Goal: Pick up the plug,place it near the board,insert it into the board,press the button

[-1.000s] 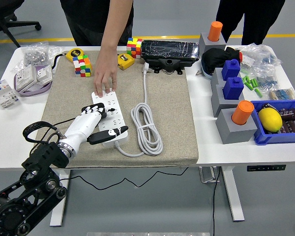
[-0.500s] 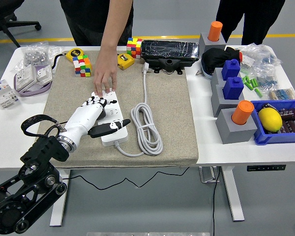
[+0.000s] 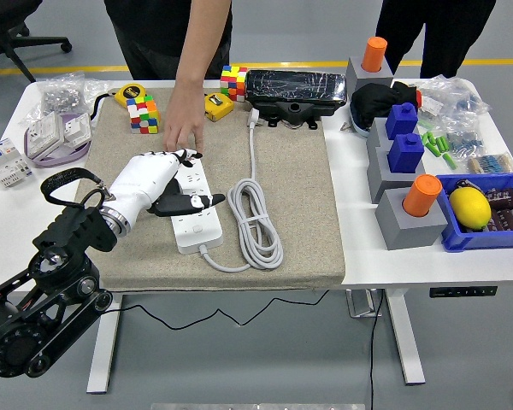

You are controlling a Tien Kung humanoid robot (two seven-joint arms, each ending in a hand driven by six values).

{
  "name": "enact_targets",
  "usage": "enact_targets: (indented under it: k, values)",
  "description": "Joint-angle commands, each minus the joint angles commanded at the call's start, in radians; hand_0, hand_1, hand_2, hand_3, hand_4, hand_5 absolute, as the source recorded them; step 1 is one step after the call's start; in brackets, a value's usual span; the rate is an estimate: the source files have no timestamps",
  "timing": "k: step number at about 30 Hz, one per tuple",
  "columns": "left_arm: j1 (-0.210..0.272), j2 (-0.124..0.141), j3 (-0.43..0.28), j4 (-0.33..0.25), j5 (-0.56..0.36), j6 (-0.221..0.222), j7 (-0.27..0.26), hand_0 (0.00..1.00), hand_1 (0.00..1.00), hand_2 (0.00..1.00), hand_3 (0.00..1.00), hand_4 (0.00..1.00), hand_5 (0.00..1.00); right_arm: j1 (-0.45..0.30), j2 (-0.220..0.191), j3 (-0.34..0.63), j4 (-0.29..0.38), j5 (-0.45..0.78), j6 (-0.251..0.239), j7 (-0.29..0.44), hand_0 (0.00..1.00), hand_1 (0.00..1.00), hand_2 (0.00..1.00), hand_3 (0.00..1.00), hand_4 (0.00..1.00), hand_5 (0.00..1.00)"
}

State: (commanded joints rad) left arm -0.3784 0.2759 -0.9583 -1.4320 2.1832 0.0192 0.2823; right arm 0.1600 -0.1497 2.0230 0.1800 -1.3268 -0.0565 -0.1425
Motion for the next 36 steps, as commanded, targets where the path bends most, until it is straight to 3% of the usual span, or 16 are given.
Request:
enact_targets:
  k: [1,2,7,8,12,18,26,31,32,36]
  values:
    - [-0.017,-0.001,-0.002,0.011,-0.001,-0.017,0.0,0.339,0.359,0.436,0.926,0.679,0.165,-0.001,0.0,0.0,0.0,0.0,0.0,0.0,0.824,0.764,0.753,0.793,0.998,0.998]
    - [-0.03,-0.001,-0.004,0.018,-0.002,-0.028,-0.001,0.197,0.067,0.157,0.89,0.571,0.002,-0.001,0.001,-0.001,0.0,0.001,0.0,0.0,0.824,0.764,0.754,0.794,0.998,0.998]
    - [-0.083,0.003,-0.003,0.041,-0.002,-0.054,-0.003,0.197,0.067,0.157,0.89,0.571,0.002,0.001,0.002,0.001,0.0,-0.001,-0.001,0.0,0.824,0.764,0.754,0.794,0.998,0.998]
    - [-0.09,0.002,-0.004,0.044,-0.003,-0.054,-0.003,0.189,0.04,0.129,0.875,0.432,0.002,0.001,0.002,0.001,0.0,0.001,-0.001,0.001,0.824,0.764,0.754,0.794,0.998,0.998]
    - [-0.098,0.005,-0.002,0.037,-0.001,-0.08,0.003,0.189,0.04,0.129,0.875,0.432,0.002,0.001,0.002,0.004,0.0,-0.005,-0.002,0.0,0.824,0.764,0.754,0.794,0.998,0.998]
    - [-0.047,0.056,-0.014,-0.104,-0.046,-0.222,0.075,0.166,0.024,0.121,0.853,0.412,0.002,-0.004,0.0,0.004,0.0,-0.006,-0.003,-0.003,0.824,0.765,0.754,0.793,0.998,0.998]
    - [0.051,0.084,-0.054,-0.275,-0.162,-0.278,0.124,0.155,0.016,0.12,0.853,0.426,0.002,-0.007,0.001,0.005,0.0,-0.006,-0.003,-0.003,0.823,0.765,0.754,0.793,0.998,0.998]
    - [0.119,0.078,-0.064,-0.3,-0.321,-0.302,0.11,0.155,0.016,0.12,0.853,0.426,0.002,-0.01,0.003,0.007,0.0,-0.007,-0.002,-0.004,0.823,0.765,0.754,0.793,0.998,0.998]
    - [0.122,0.076,-0.064,-0.299,-0.329,-0.303,0.109,0.152,0.02,0.128,0.859,0.464,0.002,-0.011,0.003,0.008,0.0,-0.007,-0.003,-0.004,0.823,0.765,0.754,0.793,0.998,0.998]
    - [0.148,0.048,-0.065,-0.259,-0.344,-0.305,0.109,0.152,0.02,0.128,0.859,0.464,0.002,-0.013,0.008,0.01,0.0,-0.005,-0.002,-0.003,0.823,0.765,0.754,0.793,0.998,0.998]
